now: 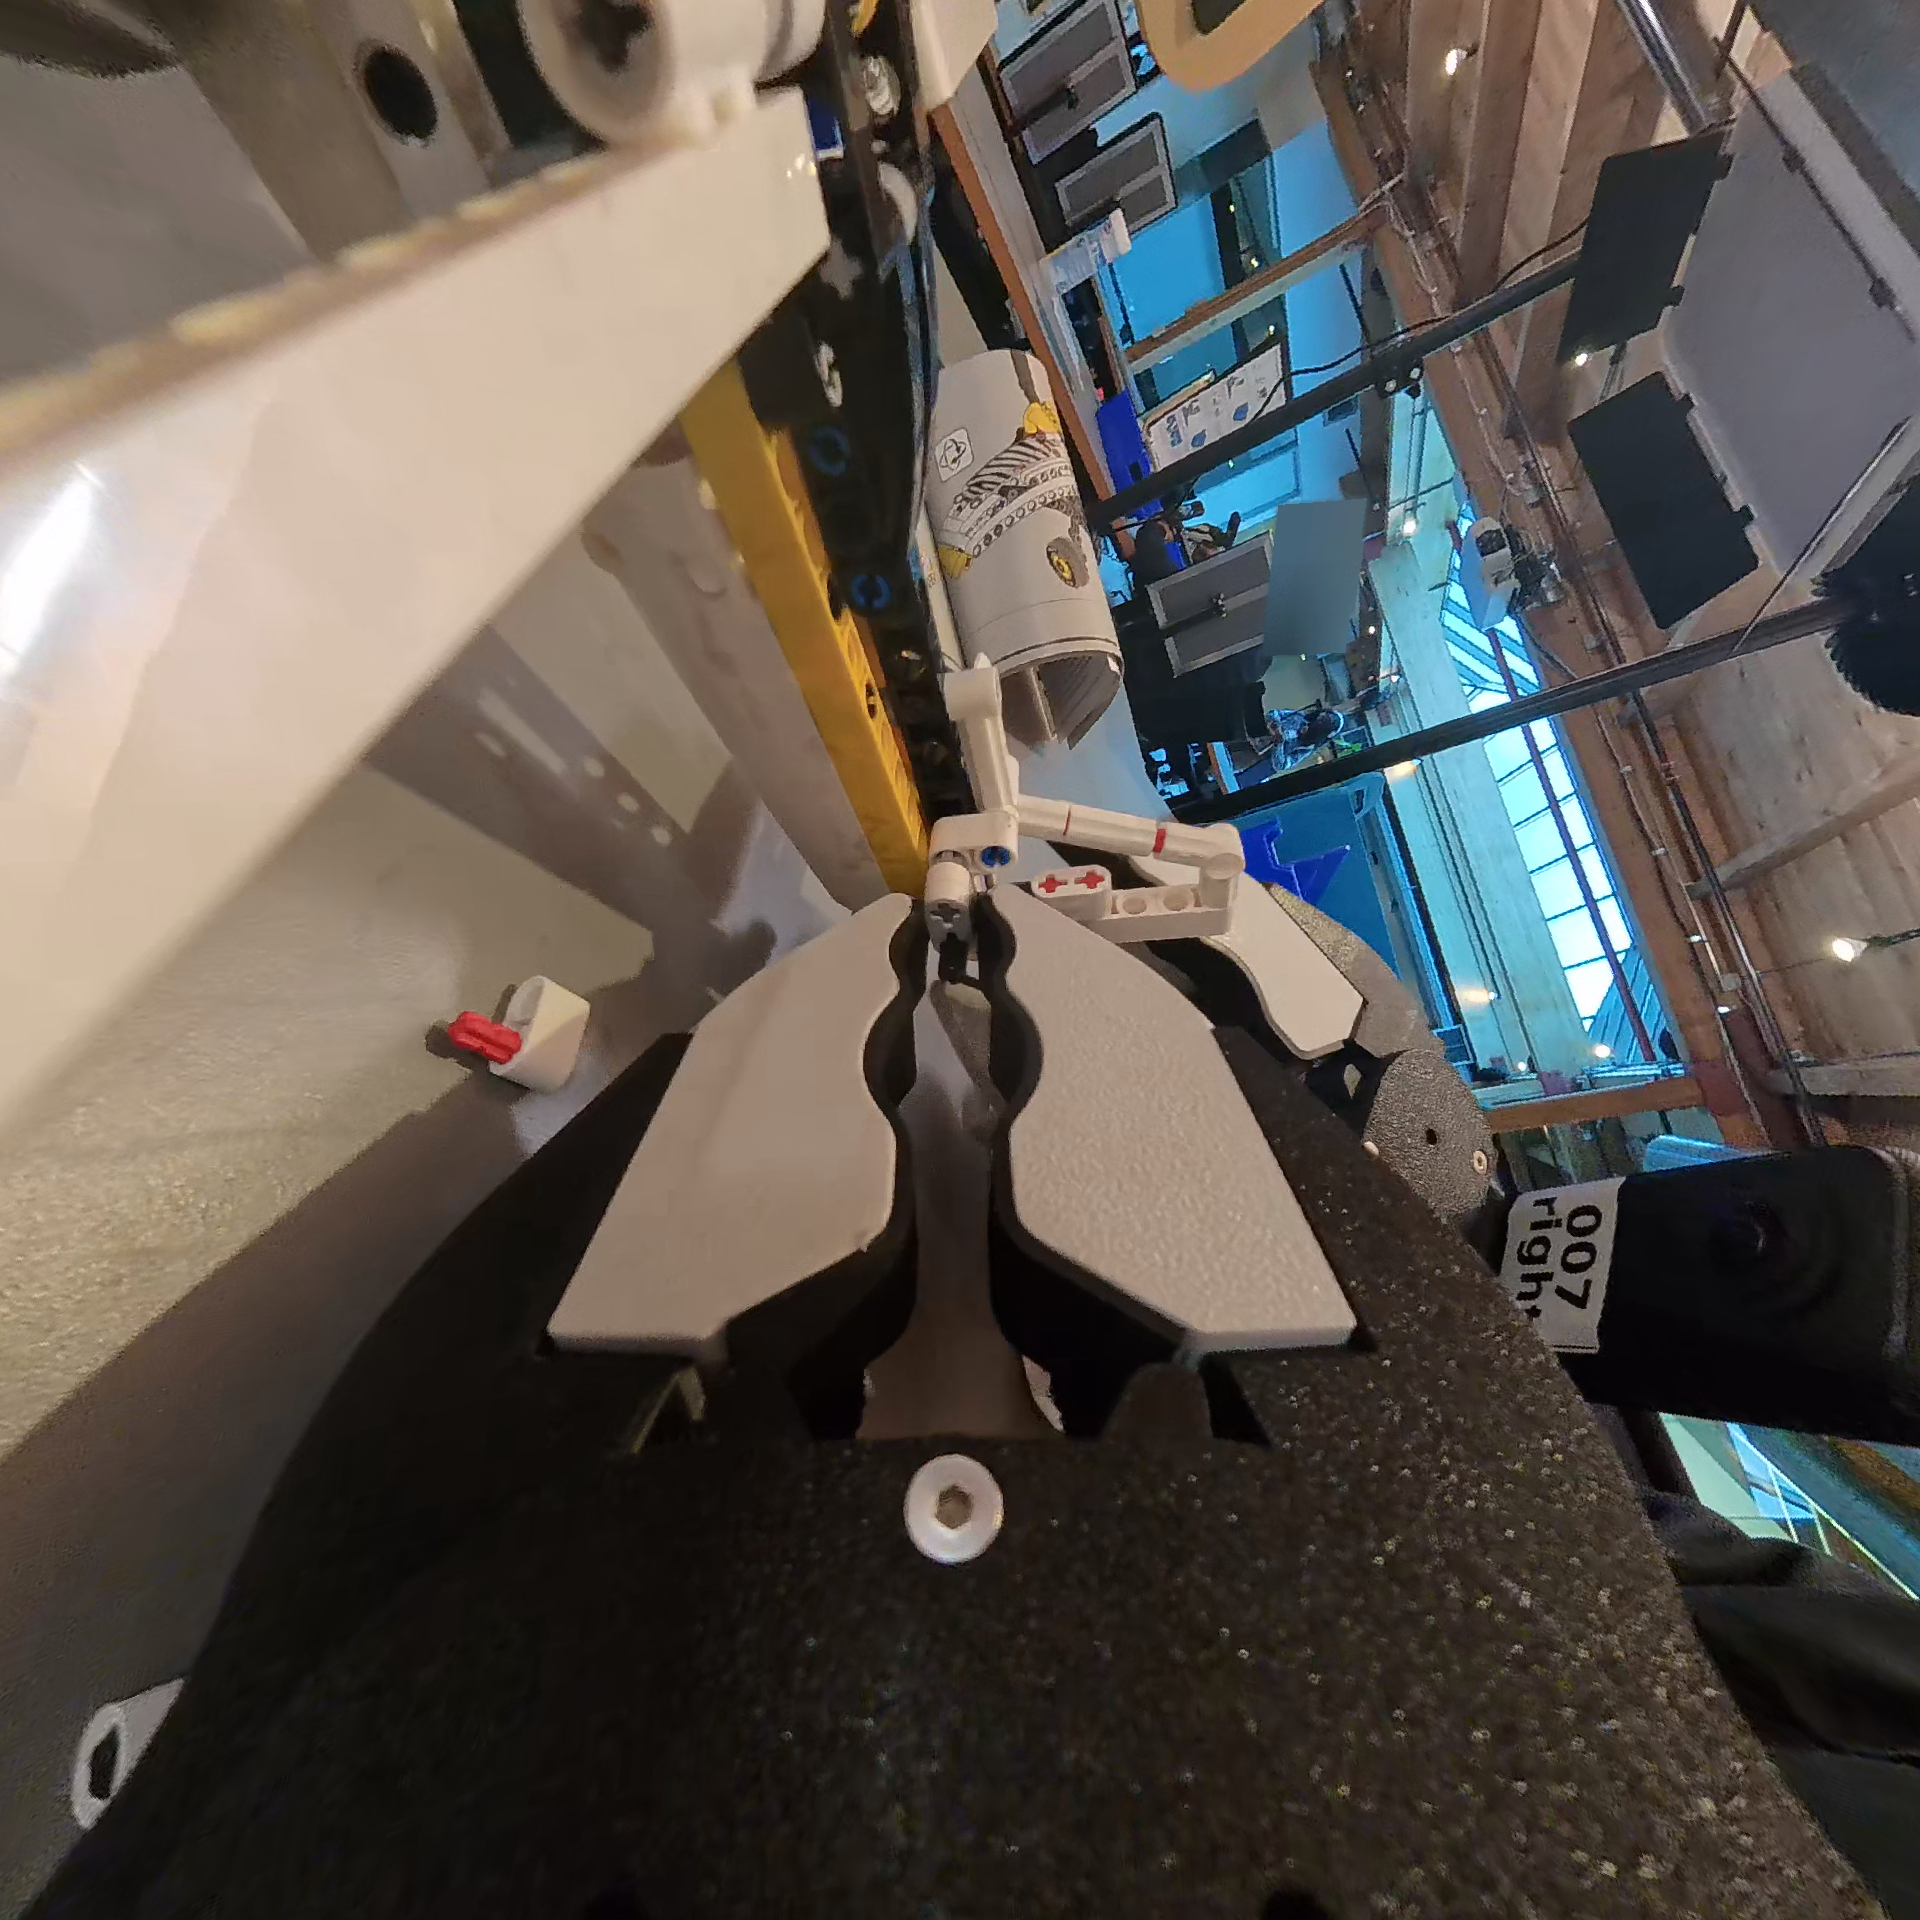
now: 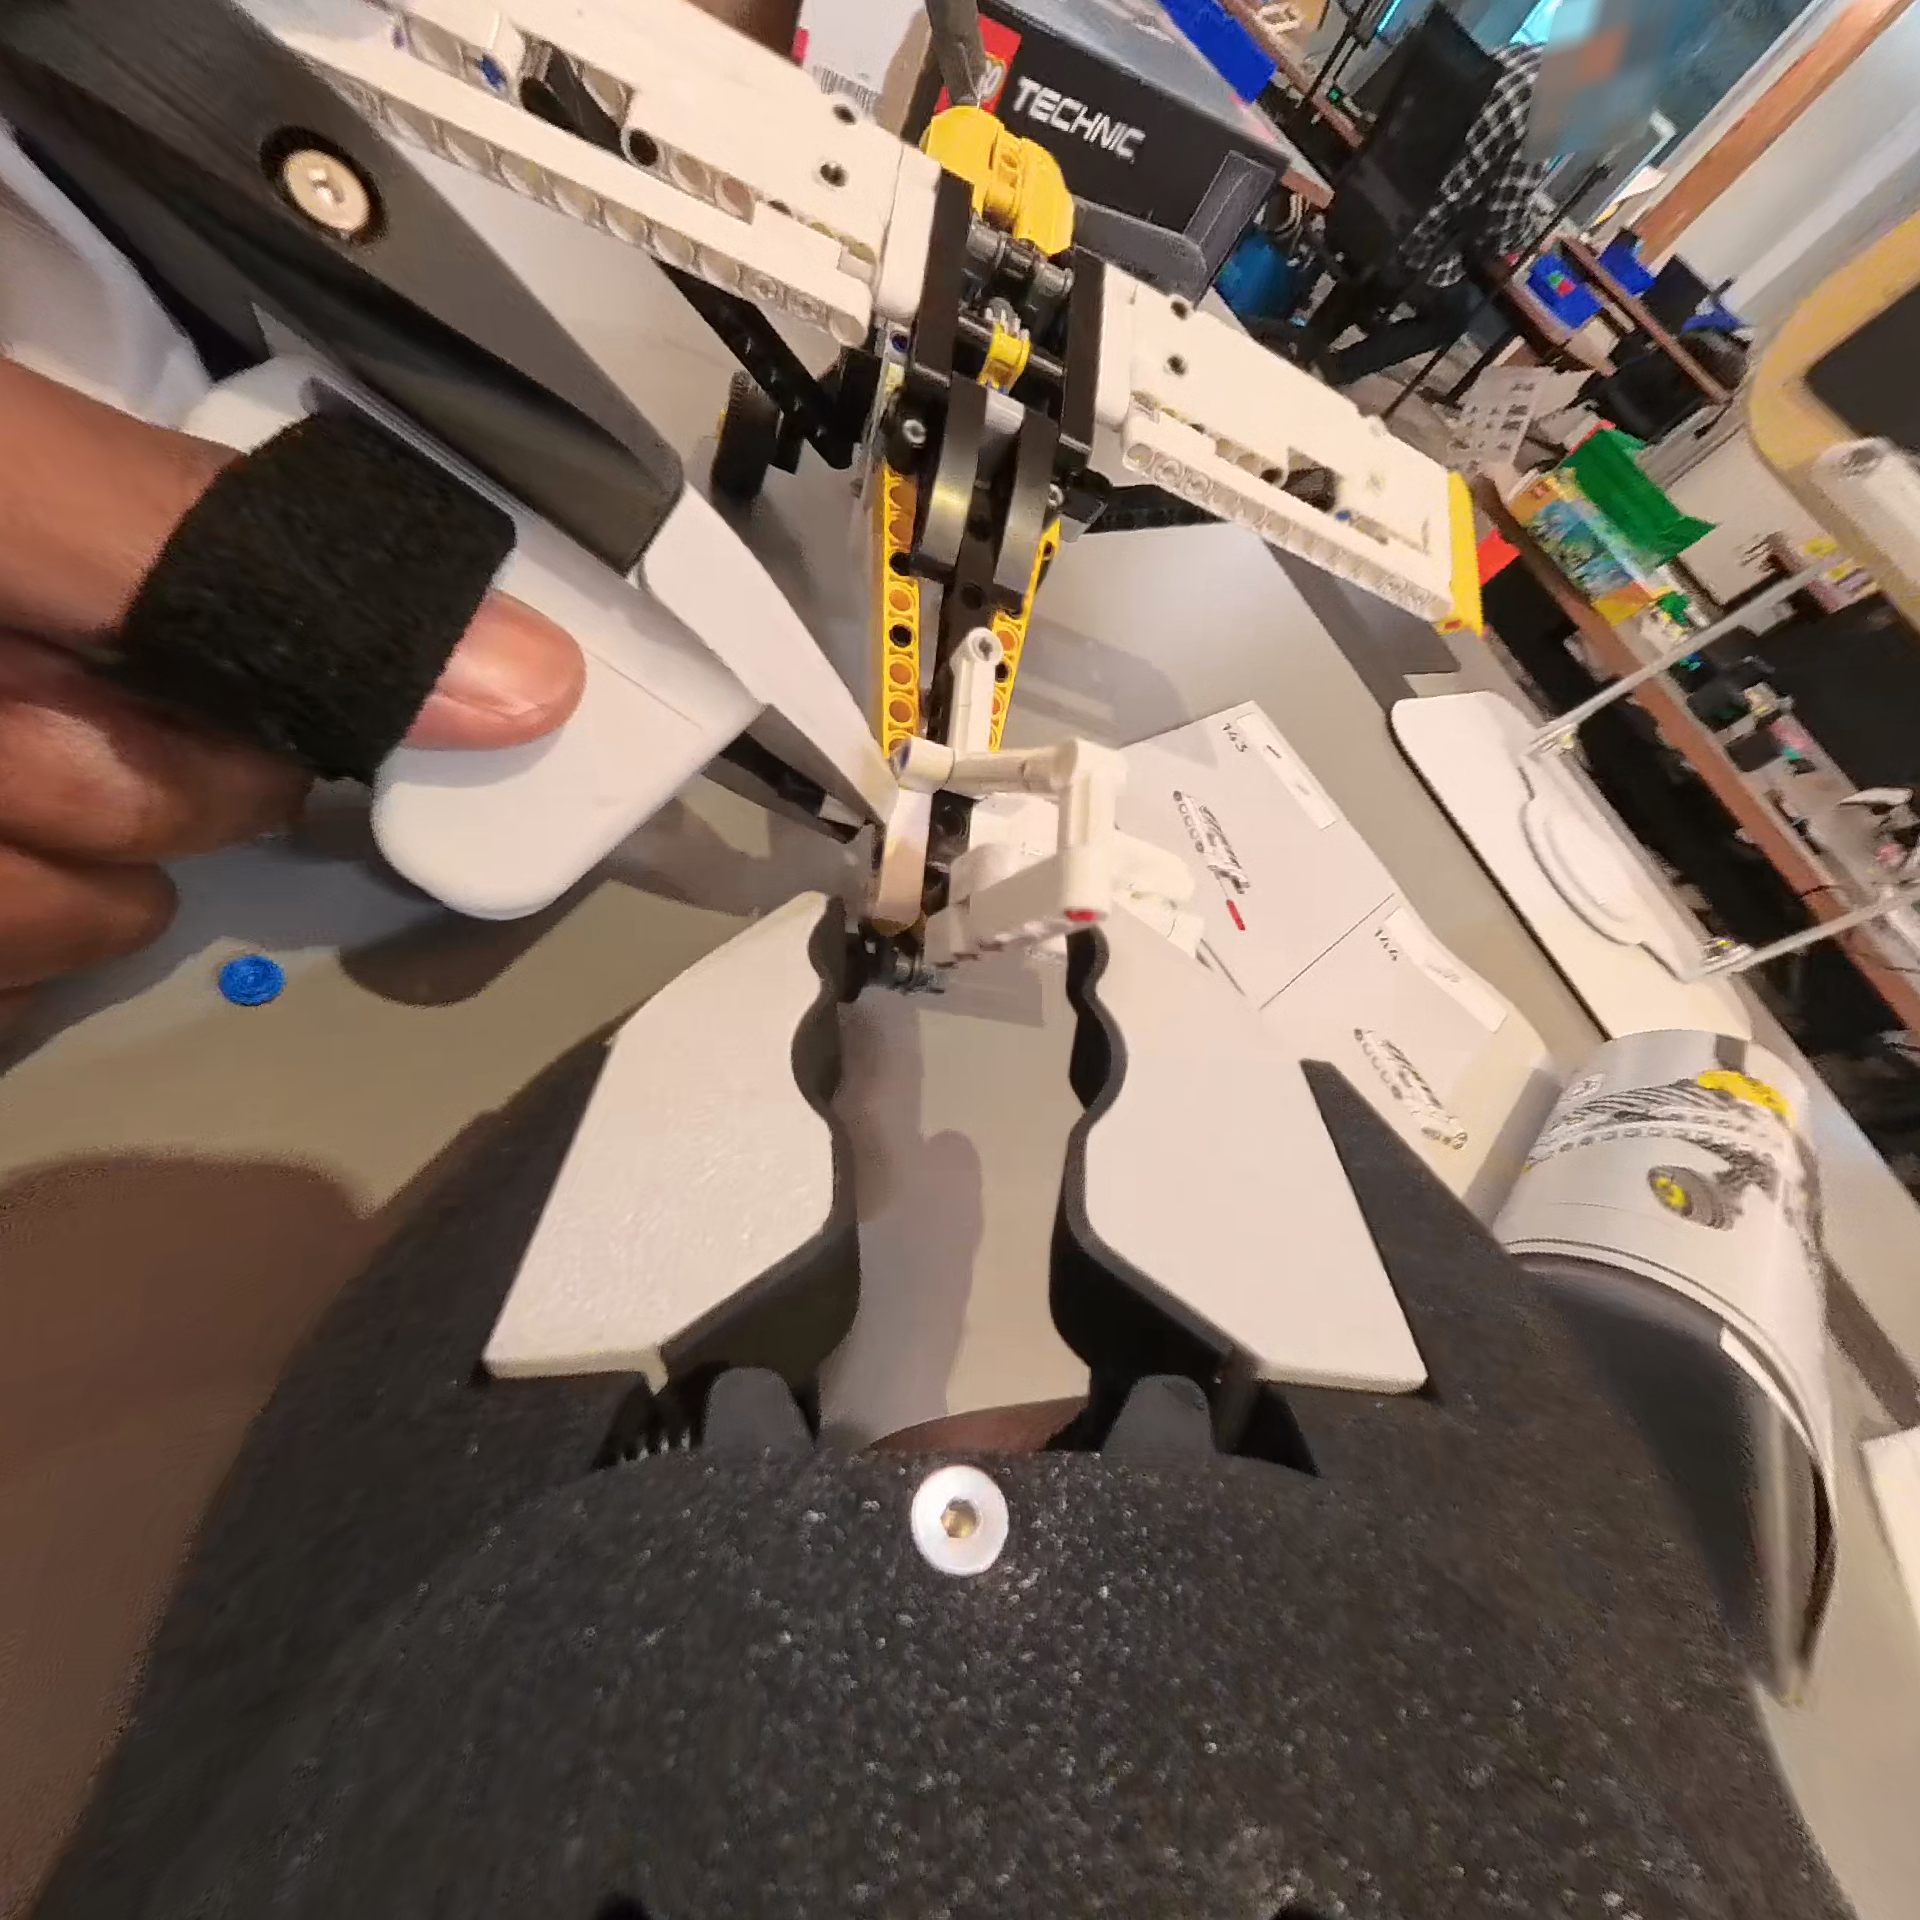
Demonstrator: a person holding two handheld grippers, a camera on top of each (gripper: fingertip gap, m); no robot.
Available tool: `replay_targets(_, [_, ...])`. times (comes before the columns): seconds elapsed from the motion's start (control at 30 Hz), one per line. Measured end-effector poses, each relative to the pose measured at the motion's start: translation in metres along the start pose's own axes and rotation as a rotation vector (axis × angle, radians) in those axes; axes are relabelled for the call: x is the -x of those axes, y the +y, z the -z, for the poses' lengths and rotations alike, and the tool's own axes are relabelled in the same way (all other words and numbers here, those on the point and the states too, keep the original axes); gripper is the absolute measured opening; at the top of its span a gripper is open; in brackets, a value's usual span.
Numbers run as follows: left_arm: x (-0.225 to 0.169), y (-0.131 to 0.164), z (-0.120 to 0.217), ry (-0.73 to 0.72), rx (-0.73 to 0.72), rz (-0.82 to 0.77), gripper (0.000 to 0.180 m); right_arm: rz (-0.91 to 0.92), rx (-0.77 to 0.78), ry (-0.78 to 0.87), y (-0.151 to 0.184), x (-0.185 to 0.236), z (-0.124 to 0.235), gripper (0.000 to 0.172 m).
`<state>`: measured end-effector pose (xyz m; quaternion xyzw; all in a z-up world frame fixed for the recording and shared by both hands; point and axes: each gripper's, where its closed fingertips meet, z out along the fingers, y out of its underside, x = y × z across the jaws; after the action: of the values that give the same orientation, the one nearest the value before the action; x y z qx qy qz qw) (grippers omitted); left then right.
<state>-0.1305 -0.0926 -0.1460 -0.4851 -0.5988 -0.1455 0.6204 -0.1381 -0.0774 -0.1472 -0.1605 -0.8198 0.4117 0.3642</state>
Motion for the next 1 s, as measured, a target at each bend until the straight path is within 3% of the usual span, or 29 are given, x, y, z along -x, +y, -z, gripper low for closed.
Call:
replay_targets(0.17, [0.000,0.003,0.002,0.000,0.015,-0.008,0.009,0.064,-0.041,0.027,-0.003,-0.001,-0.007,0.047])
replay_targets(0.63, [0.003,0.007,0.009,0.011,0.077,-0.020,0.010,0.141,-0.090,-0.062,-0.007,0.017,-0.006,0.033])
replay_targets(1.0, [0.006,0.010,0.008,-0.009,0.120,-0.042,0.017,0.134,-0.102,-0.114,-0.008,0.022,-0.004,0.031])
